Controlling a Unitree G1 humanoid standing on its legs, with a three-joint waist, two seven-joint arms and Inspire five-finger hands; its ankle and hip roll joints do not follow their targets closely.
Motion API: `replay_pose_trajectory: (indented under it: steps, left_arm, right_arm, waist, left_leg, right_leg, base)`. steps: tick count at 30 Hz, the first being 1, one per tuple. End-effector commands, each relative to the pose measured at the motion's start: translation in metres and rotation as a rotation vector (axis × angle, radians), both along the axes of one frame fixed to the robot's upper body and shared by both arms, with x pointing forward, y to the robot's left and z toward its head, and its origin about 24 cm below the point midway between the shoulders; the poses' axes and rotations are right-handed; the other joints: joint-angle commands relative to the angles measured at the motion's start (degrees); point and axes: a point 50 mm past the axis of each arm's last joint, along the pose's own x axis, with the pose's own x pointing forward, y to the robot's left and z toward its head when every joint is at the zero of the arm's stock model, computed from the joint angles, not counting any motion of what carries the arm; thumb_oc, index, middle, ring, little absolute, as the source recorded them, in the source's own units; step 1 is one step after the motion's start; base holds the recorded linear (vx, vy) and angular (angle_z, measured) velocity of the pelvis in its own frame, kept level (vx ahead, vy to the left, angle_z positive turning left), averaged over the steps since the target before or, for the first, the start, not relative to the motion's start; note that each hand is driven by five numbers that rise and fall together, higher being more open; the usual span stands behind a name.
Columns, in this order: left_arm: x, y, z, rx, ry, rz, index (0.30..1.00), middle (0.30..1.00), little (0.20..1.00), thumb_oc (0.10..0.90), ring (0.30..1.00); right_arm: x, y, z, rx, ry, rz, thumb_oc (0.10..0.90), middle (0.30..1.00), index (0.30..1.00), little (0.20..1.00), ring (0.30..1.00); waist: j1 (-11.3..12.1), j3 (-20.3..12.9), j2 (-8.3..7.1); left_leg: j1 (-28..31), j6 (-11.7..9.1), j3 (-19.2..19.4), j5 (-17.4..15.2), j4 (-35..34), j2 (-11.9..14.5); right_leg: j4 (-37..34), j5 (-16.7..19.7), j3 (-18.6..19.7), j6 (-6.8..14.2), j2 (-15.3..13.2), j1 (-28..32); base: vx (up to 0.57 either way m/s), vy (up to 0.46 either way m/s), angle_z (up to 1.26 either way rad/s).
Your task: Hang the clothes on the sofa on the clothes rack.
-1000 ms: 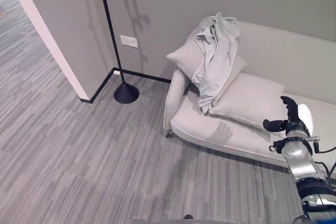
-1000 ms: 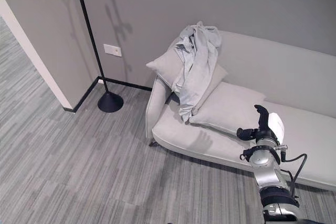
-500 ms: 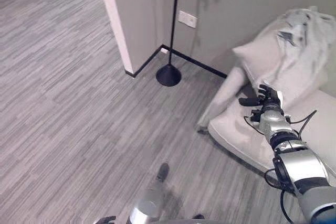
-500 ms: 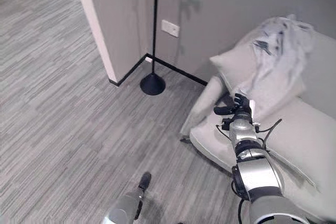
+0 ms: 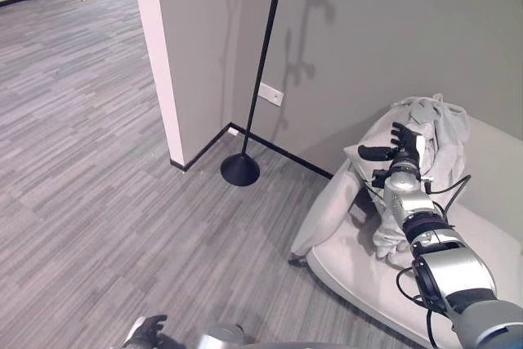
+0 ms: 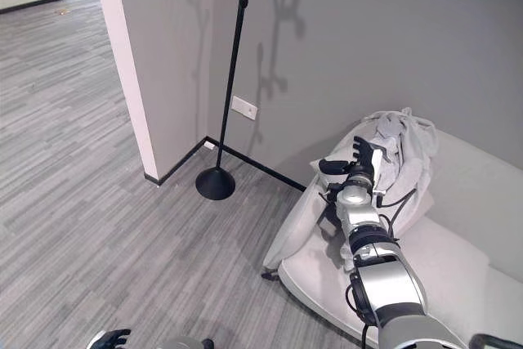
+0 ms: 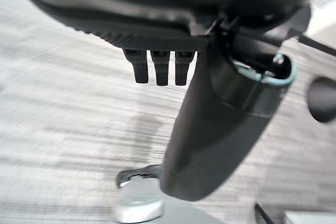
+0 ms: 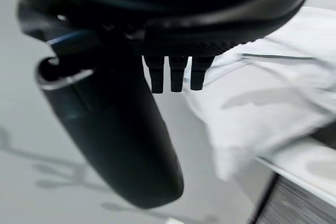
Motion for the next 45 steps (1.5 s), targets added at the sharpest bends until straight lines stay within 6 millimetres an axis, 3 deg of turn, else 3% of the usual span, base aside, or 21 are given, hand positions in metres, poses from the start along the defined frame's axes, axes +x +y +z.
replay_pose_trajectory:
  steps: [1, 2, 5, 9, 11, 13, 15, 17, 19, 21, 22, 24, 28, 29, 31, 32, 34, 35, 36, 40, 45]
  left_arm:
    - [-0.013, 0.013, 0.001, 0.065, 0.058, -0.094, 0.900, 0.900, 0.900, 0.800, 0.900]
    - [-0.013, 0.014, 0.001, 0.067, 0.057, -0.095, 0.900, 0.900, 0.900, 0.800, 0.900]
    - [-0.023, 0.024, 0.002, 0.092, 0.070, -0.033, 0.900, 0.900, 0.900, 0.800, 0.900]
    - [-0.046, 0.041, 0.005, 0.133, 0.108, 0.108, 0.900, 0.900, 0.900, 0.800, 0.900]
    - [-0.076, 0.053, 0.006, 0.136, 0.142, 0.345, 0.900, 0.900, 0.900, 0.800, 0.900]
    - [-0.101, 0.061, 0.009, 0.147, 0.184, 0.519, 0.900, 0.900, 0.900, 0.800, 0.900]
    - [-0.115, 0.065, 0.012, 0.170, 0.211, 0.546, 0.900, 0.900, 0.900, 0.800, 0.900]
    - [-0.111, 0.062, 0.010, 0.179, 0.223, 0.470, 0.900, 0.900, 0.900, 0.800, 0.900]
    - [-0.097, 0.056, 0.007, 0.214, 0.214, 0.288, 0.900, 0.900, 0.900, 0.800, 0.900]
    - [-0.080, 0.041, 0.002, 0.235, 0.217, -0.013, 0.900, 0.900, 0.900, 0.800, 0.900]
    - [-0.079, 0.040, 0.002, 0.236, 0.217, -0.018, 0.900, 0.900, 0.900, 0.800, 0.900]
    - [-0.069, 0.033, -0.001, 0.200, 0.176, 0.032, 0.900, 0.900, 0.900, 0.800, 0.900]
    - [-0.058, 0.029, -0.001, 0.192, 0.132, 0.054, 0.900, 0.900, 0.900, 0.800, 0.900]
    - [-0.050, 0.025, -0.001, 0.208, 0.117, -0.025, 0.900, 0.900, 0.900, 0.800, 0.900]
    - [-0.045, 0.022, -0.002, 0.205, 0.106, -0.033, 0.900, 0.900, 0.900, 0.800, 0.900]
    - [-0.034, 0.014, -0.003, 0.173, 0.078, -0.025, 0.900, 0.900, 0.900, 0.800, 0.900]
    - [-0.025, 0.001, -0.005, 0.127, 0.065, -0.073, 0.900, 0.900, 0.900, 0.800, 0.900]
    - [-0.024, -0.001, -0.006, 0.119, 0.064, -0.075, 0.900, 0.900, 0.900, 0.800, 0.900]
    - [-0.025, -0.002, -0.006, 0.129, 0.076, -0.135, 0.900, 0.900, 0.900, 0.800, 0.900]
    - [-0.028, 0.007, -0.005, 0.122, 0.120, -0.103, 0.900, 0.900, 0.900, 0.800, 0.900]
    - [-0.024, 0.014, -0.002, 0.132, 0.134, -0.156, 0.900, 0.900, 0.900, 0.800, 0.900]
  right_arm:
    - [0.003, -0.034, 0.073, -0.149, -0.248, -0.168, 0.800, 0.900, 0.900, 0.900, 0.900]
    - [0.003, -0.034, 0.073, -0.148, -0.248, -0.170, 0.800, 0.900, 0.900, 0.900, 0.900]
    - [0.000, -0.048, 0.074, -0.202, -0.200, -0.237, 0.800, 0.900, 0.900, 0.900, 0.900]
    - [-0.014, -0.082, 0.064, -0.234, -0.097, -0.326, 0.800, 0.900, 0.900, 0.900, 0.900]
    - [-0.041, -0.123, 0.050, -0.235, 0.020, -0.432, 0.800, 0.900, 0.900, 0.900, 0.900]
    - [-0.060, -0.144, 0.050, -0.305, 0.069, -0.496, 0.800, 0.900, 0.900, 0.900, 0.900]
    - [-0.072, -0.154, 0.053, -0.358, 0.059, -0.548, 0.800, 0.900, 0.900, 0.900, 0.900]
    - [-0.085, -0.164, 0.065, -0.451, 0.028, -0.599, 0.800, 0.900, 0.900, 0.900, 0.900]
    - [-0.101, -0.176, 0.080, -0.514, -0.031, -0.685, 0.800, 0.900, 0.900, 0.900, 0.900]
    - [-0.097, -0.166, 0.105, -0.598, -0.171, -0.681, 0.800, 0.900, 0.900, 0.900, 0.900]
    - [-0.099, -0.167, 0.104, -0.601, -0.169, -0.685, 0.800, 0.900, 0.900, 0.900, 0.900]
    - [-0.108, -0.148, 0.114, -0.691, -0.317, -0.661, 0.800, 0.900, 0.900, 0.900, 0.900]
    - [-0.132, -0.142, 0.121, -0.772, -0.413, -0.716, 0.800, 0.900, 0.900, 0.900, 0.900]
    - [-0.133, -0.131, 0.110, -0.805, -0.410, -0.682, 0.800, 0.900, 0.900, 0.900, 0.900]
    - [-0.137, -0.130, 0.106, -0.807, -0.402, -0.683, 0.800, 0.900, 0.900, 0.900, 0.900]
    - [-0.137, -0.127, 0.091, -0.762, -0.361, -0.653, 0.800, 0.900, 0.900, 0.900, 0.900]
    - [-0.142, -0.134, 0.079, -0.765, -0.277, -0.651, 0.800, 0.900, 0.900, 0.900, 0.900]
    - [-0.142, -0.135, 0.080, -0.770, -0.277, -0.654, 0.800, 0.900, 0.900, 0.900, 0.900]
    - [-0.146, -0.145, 0.047, -0.634, -0.169, -0.694, 0.800, 0.900, 0.900, 0.900, 0.900]
    - [-0.140, -0.148, -0.015, -0.278, 0.014, -0.584, 0.800, 0.900, 0.900, 0.900, 0.900]
    - [-0.131, -0.146, -0.061, 0.093, 0.131, -0.495, 0.800, 0.900, 0.900, 0.900, 0.900]
  waist:
    - [3.93, -0.50, -3.69]
    - [4.01, -0.49, -3.56]
    - [4.86, 0.22, -3.09]
    - [5.11, -0.22, -3.26]
    - [4.34, -1.25, -4.72]
    - [2.71, -3.29, -7.50]
    - [1.32, -5.10, -8.81]
    - [-0.77, -5.96, -7.79]
    - [-2.62, -6.11, -6.34]
    - [-4.39, -5.88, -4.50]
    - [-4.33, -5.90, -4.50]
    - [-6.63, -5.14, -2.70]
    - [-8.86, -5.43, -2.75]
    - [-9.12, -5.22, -2.55]
    - [-8.78, -4.80, -2.94]
    - [-7.23, -3.77, -3.88]
    - [-7.29, -2.25, -4.91]
    - [-7.16, -2.55, -4.93]
    - [-7.77, -3.01, -4.26]
    - [-7.47, -4.10, -5.49]
    - [-6.46, -4.80, -4.96]
  left_leg:
    - [4.85, -5.24, -4.92, -1.01, -6.96, 1.51]
    - [5.03, -5.31, -4.89, -1.09, -7.06, 1.76]
    - [6.27, -7.59, -6.31, -3.75, -5.69, 4.64]
    - [5.16, -9.06, -8.81, -6.47, -2.65, 6.43]
    - [3.90, -10.11, -12.03, -8.15, -1.37, 7.89]
    - [3.59, -11.22, -13.33, -8.94, -2.44, 9.33]
    - [5.50, -12.99, -12.20, -8.56, -5.23, 12.76]
    - [8.12, -14.83, -11.02, -6.89, -7.64, 18.46]
    - [7.68, -16.20, -11.59, -3.32, -8.13, 22.26]
    - [7.40, -16.86, -11.12, 0.08, -6.89, 24.72]
    - [7.23, -16.91, -11.32, 0.38, -7.02, 24.65]
    - [4.48, -17.70, -10.95, 7.15, -4.00, 26.03]
    - [2.14, -17.54, -5.46, 10.15, -0.86, 28.54]
    - [1.61, -16.63, -2.36, 9.45, 1.55, 28.31]
    - [1.64, -15.74, -2.38, 7.25, 1.57, 26.69]
    - [-0.60, -13.67, -6.50, -0.19, -1.82, 19.48]
    - [-5.32, -11.74, -4.99, -0.71, -6.47, 13.52]
    - [-5.16, -11.44, -4.76, -0.07, -7.42, 13.14]
    - [-5.48, -11.52, 0.58, 0.22, -8.79, 12.47]
    - [-6.72, -12.35, 1.22, 1.66, -9.05, 10.75]
    - [-5.32, -13.15, 1.47, 1.98, -9.05, 11.40]
  right_leg:
    - [-14.46, 8.03, 0.20, 0.08, -2.53, 0.11]
    - [-15.27, 8.35, 0.09, 0.12, -2.11, 0.58]
    - [-25.56, 17.12, 1.75, 3.06, -7.73, 0.56]
    - [-29.76, 23.84, 5.65, 3.11, -12.07, 1.35]
    - [-28.74, 28.94, 12.76, 3.11, -13.55, 2.08]
    - [-27.87, 27.70, 16.71, 3.11, -12.15, 2.22]
    - [-25.39, 24.75, 15.10, 3.11, -10.39, 0.85]
    - [-22.57, 16.17, 12.51, 3.11, -6.53, 0.63]
    - [-21.06, 13.46, 10.81, 3.11, -3.55, 0.65]
    - [-21.48, 10.43, 10.35, 3.11, -0.19, 1.14]
    - [-21.59, 10.69, 10.25, 3.11, -0.28, 1.08]
    - [-24.50, 9.24, 11.00, 2.64, 2.76, 2.20]
    - [-30.75, 7.19, 10.26, 0.95, 6.11, 4.67]
    - [-31.89, 6.13, 10.40, -0.16, 6.93, 5.55]
    - [-31.85, 5.98, 11.49, -0.53, 6.98, 5.59]
    - [-32.13, 5.12, 13.39, -1.63, 7.34, 6.07]
    - [-32.16, 4.58, 12.60, -1.83, 6.65, 5.85]
    - [-32.16, 4.48, 12.68, -1.65, 6.21, 5.52]
    - [-32.16, 3.28, 11.71, -1.60, 6.67, 5.48]
    - [-32.16, 4.57, 11.56, -1.45, 5.40, 4.74]
    - [-32.16, 4.63, 11.57, -1.23, 5.21, 4.90]
  base:
    - [0.23, -0.276, 0.29]
    - [0.26, -0.343, 0.26]
    - [0.20, -0.283, 0.54]
    - [0.23, -0.245, 0.39]
    - [0.39, -0.285, 0.75]
    - [0.51, -0.273, 0.70]
    - [0.49, -0.239, 0.56]
    - [0.47, -0.284, -0.20]
    - [0.37, -0.247, 0.38]
    - [0.28, -0.173, 0.15]
    - [0.24, -0.156, -0.73]
    - [0.21, -0.158, -0.40]
    - [0.20, -0.145, -0.27]
    - [0.20, -0.160, 0.10]
    - [0.14, -0.085, -0.22]
    - [0.08, -0.049, -0.66]
    - [0.00, 0.026, -0.43]
    - [-0.02, 0.140, 0.04]
    - [0.00, 0.123, 0.12]
    - [0.05, 0.086, 0.02]
    - [0.08, 0.034, 0.08]
